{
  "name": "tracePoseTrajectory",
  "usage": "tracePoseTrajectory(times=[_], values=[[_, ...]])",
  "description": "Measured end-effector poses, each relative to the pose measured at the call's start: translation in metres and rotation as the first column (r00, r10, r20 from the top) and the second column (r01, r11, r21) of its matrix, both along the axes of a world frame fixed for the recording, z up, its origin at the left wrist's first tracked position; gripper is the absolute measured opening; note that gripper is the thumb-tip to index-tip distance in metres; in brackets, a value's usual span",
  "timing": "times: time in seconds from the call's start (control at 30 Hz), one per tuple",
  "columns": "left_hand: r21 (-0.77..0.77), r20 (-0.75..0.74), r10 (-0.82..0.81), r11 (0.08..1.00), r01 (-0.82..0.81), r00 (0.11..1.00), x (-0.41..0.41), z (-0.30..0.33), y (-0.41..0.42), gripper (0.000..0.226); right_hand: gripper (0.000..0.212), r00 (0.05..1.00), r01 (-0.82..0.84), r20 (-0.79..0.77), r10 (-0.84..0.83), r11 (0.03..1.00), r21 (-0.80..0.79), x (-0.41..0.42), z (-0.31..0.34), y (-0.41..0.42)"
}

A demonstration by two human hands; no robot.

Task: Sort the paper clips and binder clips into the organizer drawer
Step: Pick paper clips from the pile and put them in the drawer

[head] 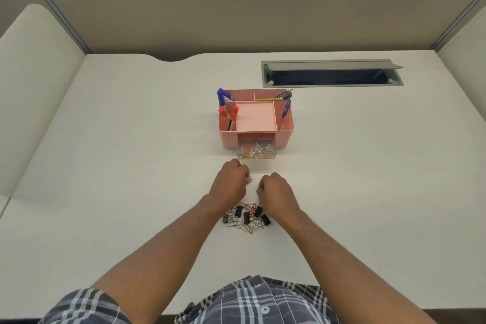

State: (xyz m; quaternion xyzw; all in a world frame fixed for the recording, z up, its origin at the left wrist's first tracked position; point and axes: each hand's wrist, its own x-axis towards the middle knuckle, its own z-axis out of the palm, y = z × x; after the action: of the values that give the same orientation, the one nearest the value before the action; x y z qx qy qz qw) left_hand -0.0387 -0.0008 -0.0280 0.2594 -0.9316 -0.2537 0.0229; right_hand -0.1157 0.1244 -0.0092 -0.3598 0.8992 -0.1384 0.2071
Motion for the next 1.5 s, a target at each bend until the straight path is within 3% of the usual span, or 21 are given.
tracePoseTrajectory(times=[0.23,0.4,0.5,0.67,0.8,1.03,1.17,1.23,1.3,1.4,1.5], values=[[-0.114,0.024,-0.048,0.992,0.050,0.999,0.003,-0.002,0.006,0.006,0.015,0.998,-0.051,-0.021,0.051,0.999,-0.012,0.001,0.001,0.002],[-0.114,0.050,-0.087,0.989,0.092,0.995,0.007,0.000,0.008,0.008,0.018,0.995,0.041,0.093,-0.033,0.996,-0.077,-0.007,0.007,0.006],[-0.045,-0.057,-0.047,0.998,0.044,0.997,0.013,0.006,0.010,0.010,0.018,0.993,0.066,0.105,-0.051,0.987,-0.144,-0.013,0.019,0.009],[-0.065,-0.409,0.011,0.997,-0.041,0.913,0.013,0.035,0.009,0.012,0.016,0.996,0.084,0.061,-0.064,0.902,-0.423,-0.020,0.052,0.006],[-0.091,-0.515,0.011,0.994,-0.068,0.857,-0.011,0.059,-0.003,0.014,0.019,0.997,0.053,-0.023,-0.077,0.842,-0.537,-0.033,0.069,-0.009],[-0.067,-0.469,-0.041,0.998,0.011,0.882,-0.035,0.075,-0.016,0.030,0.024,0.998,0.030,-0.034,-0.058,0.836,-0.547,-0.043,0.080,-0.029],[-0.032,-0.538,-0.024,0.999,0.008,0.843,-0.019,0.075,-0.017,0.021,0.021,0.997,0.026,-0.047,-0.062,0.833,-0.552,-0.039,0.074,-0.017],[-0.005,-0.568,-0.013,1.000,0.012,0.823,-0.005,0.070,-0.016,0.015,0.019,0.999,0.032,-0.016,-0.047,0.863,-0.504,-0.034,0.066,-0.009],[0.056,-0.555,0.033,0.998,-0.002,0.831,0.011,0.057,-0.013,0.016,0.019,0.997,0.005,0.074,0.023,0.934,-0.357,-0.025,0.057,-0.002],[0.142,-0.391,0.109,0.988,-0.057,0.914,0.037,0.032,-0.009,0.023,0.026,0.978,-0.138,0.140,0.156,0.981,-0.134,-0.005,0.037,0.004],[0.182,-0.192,0.122,0.980,-0.087,0.974,0.060,0.015,-0.008,0.033,0.029,0.960,-0.250,0.098,0.262,0.960,-0.123,0.018,0.018,0.001]])
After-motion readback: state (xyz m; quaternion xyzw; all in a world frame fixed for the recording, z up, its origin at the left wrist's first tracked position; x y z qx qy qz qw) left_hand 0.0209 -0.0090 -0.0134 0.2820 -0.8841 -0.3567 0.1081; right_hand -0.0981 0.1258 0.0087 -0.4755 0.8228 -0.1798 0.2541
